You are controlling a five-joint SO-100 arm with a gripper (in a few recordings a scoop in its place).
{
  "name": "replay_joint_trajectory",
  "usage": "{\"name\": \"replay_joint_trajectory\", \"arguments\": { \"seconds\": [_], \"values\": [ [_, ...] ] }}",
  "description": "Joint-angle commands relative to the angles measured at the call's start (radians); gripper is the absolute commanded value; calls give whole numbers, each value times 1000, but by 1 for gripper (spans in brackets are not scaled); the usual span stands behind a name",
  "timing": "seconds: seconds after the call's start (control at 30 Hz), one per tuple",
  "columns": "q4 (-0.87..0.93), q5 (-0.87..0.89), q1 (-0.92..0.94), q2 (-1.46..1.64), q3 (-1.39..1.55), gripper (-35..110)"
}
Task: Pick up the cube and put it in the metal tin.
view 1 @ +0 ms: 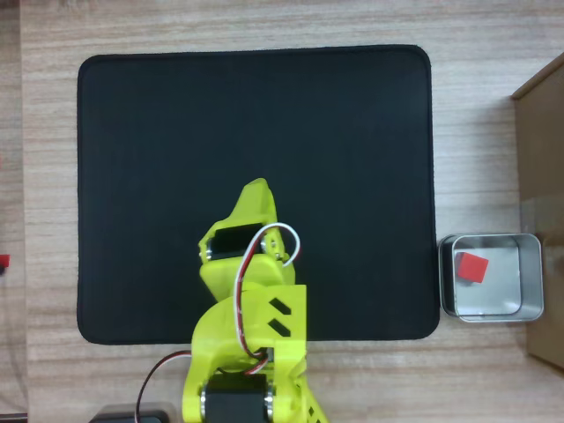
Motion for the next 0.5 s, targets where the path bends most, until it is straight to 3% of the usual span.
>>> {"name": "replay_joint_trajectory", "arguments": {
  "seconds": [0.0, 0.13, 0.47],
  "values": [
    [18, -15, 6, 25, 11, 0],
    [89, 14, 2, 58, 29, 0],
    [69, 32, 15, 60, 35, 0]
  ]
}}
